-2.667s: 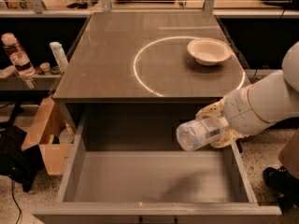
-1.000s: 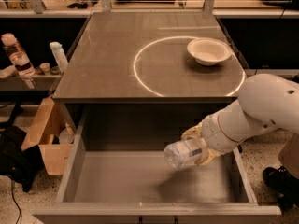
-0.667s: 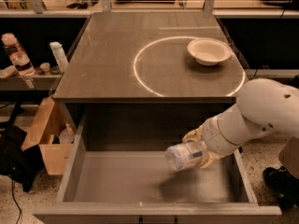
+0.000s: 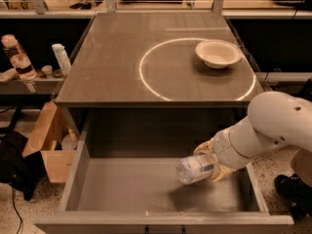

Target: Place blue plastic bottle into top drawer

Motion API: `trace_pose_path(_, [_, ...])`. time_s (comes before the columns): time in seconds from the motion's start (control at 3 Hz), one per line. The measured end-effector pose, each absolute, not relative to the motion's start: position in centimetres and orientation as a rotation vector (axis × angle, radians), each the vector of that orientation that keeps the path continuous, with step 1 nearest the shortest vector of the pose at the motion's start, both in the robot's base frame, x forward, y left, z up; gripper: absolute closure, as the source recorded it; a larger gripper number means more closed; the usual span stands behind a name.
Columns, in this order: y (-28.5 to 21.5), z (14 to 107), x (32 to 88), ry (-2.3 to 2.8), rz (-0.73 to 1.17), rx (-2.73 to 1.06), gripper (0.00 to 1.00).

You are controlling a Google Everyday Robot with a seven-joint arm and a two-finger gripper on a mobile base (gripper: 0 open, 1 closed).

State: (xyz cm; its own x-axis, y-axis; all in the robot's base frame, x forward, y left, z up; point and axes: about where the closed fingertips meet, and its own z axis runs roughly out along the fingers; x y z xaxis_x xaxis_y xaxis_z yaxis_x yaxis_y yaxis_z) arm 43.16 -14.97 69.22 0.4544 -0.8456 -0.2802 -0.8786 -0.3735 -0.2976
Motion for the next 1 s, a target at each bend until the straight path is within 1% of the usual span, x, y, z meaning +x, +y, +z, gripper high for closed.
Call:
trace_pose_path(0.67, [-15.5, 67.2, 42.6, 1.478, 0.149, -2.312, 1.00])
trace_pose_path(1.0, [-15.2, 66.6, 42.4, 1.441, 0.200, -2.334, 1.00])
